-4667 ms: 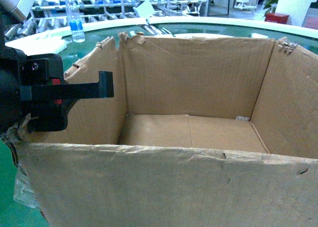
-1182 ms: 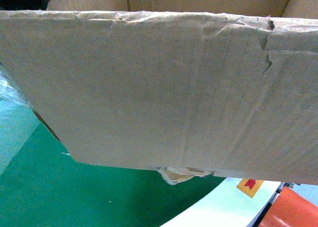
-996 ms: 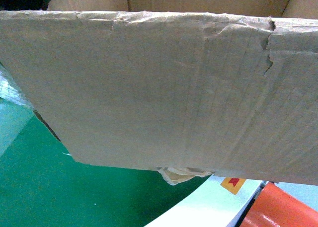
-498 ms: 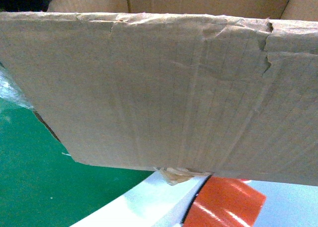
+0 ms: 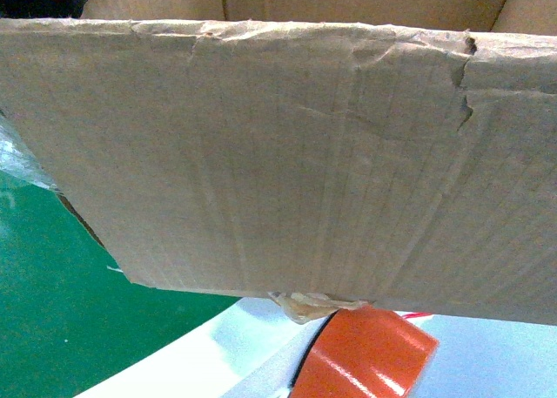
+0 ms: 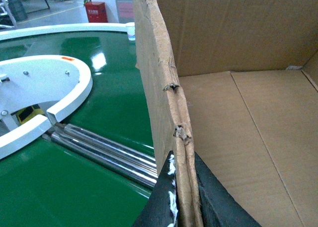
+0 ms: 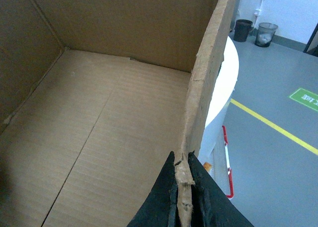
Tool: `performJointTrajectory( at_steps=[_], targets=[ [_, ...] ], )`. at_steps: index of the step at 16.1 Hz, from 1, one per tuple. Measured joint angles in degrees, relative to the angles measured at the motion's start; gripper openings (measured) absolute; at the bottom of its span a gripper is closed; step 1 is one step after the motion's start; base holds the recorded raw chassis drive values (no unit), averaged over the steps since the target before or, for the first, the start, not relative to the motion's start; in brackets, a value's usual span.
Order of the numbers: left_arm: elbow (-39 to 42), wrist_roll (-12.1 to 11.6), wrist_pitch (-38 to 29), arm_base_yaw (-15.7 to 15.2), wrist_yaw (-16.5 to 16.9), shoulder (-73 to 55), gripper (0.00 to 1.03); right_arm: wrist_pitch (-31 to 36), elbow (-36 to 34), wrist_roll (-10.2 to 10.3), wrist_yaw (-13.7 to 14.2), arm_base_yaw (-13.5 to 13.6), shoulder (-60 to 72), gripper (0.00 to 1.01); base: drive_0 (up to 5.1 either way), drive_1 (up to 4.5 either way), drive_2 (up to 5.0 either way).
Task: Sort boxes to right shelf from conveyor
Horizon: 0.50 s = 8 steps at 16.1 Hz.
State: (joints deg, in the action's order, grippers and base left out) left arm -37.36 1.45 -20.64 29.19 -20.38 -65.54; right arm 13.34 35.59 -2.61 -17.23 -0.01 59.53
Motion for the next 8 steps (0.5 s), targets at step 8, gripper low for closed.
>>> performJointTrajectory(
  at_steps=[8],
  targets=[
    [0.00, -0.02, -0.02, 0.00, 0.00, 0.00, 0.03, -0.02, 0.00, 0.00, 0.02, 0.00, 0.00, 0.03, 0.0, 0.00, 0.0]
  ],
)
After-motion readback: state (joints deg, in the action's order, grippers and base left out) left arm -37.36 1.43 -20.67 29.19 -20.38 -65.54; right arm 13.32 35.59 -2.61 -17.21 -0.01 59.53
